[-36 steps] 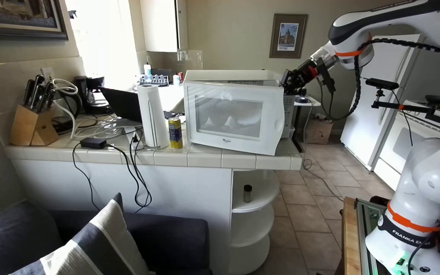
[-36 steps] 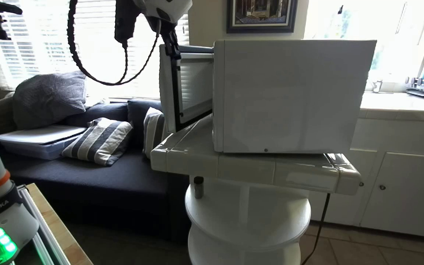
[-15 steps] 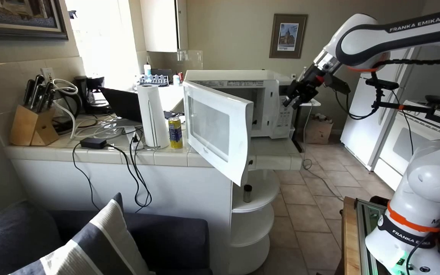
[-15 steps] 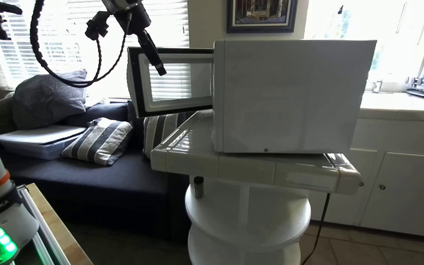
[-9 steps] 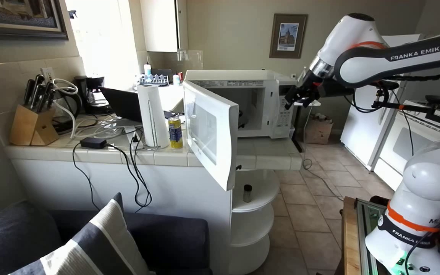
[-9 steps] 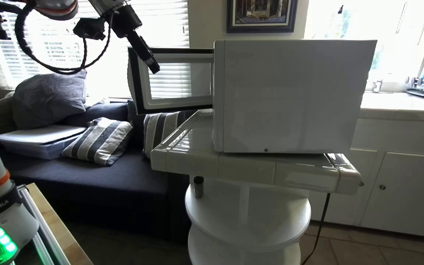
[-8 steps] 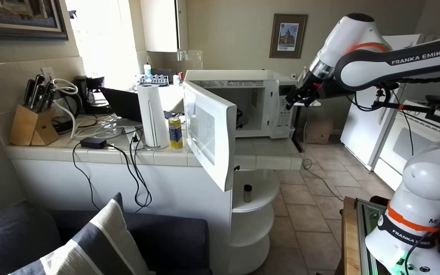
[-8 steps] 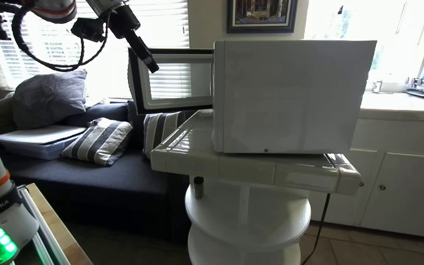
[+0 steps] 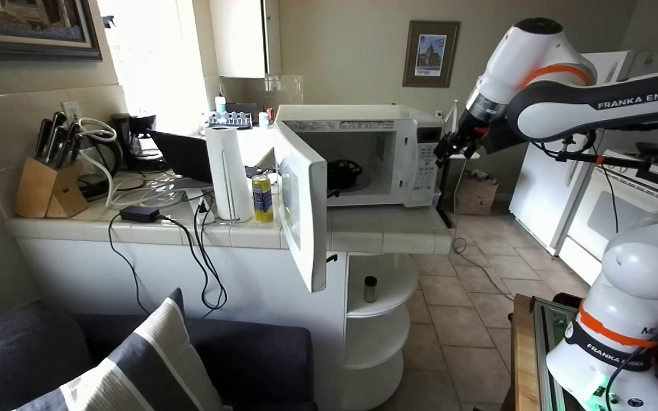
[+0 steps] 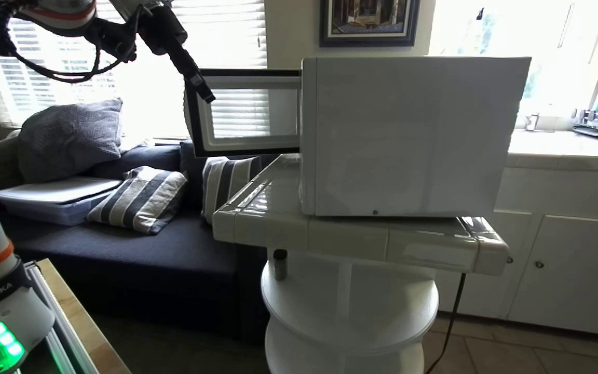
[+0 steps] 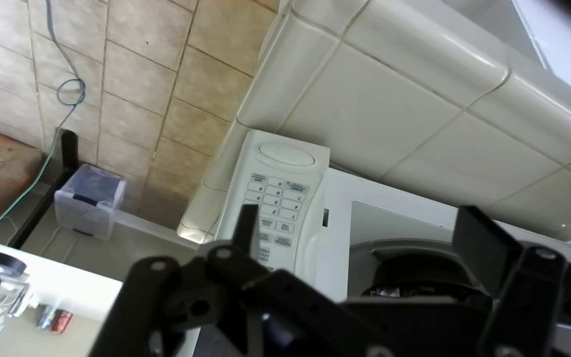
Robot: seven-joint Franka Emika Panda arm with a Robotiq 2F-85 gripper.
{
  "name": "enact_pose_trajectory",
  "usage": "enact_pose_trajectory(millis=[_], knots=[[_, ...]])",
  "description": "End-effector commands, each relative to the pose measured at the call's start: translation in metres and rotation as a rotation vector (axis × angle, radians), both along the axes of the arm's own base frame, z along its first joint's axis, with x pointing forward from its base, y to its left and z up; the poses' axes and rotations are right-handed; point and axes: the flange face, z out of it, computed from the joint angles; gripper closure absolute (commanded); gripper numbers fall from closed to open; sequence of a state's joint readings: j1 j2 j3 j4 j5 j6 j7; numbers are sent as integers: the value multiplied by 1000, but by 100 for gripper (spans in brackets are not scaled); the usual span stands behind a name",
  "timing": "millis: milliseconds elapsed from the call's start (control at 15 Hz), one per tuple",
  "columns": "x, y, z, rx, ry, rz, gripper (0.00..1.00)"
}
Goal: Open the microwave door using the door ejecting button
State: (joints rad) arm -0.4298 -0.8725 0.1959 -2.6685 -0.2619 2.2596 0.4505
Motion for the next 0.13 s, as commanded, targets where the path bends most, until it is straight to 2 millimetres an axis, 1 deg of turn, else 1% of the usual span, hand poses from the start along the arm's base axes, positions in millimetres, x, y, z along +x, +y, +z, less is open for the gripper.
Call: enact_pose_trajectory(millis=[0,67], knots=[[0,0,1,0,0,0,0],[0,0,0,0,0,0,0]])
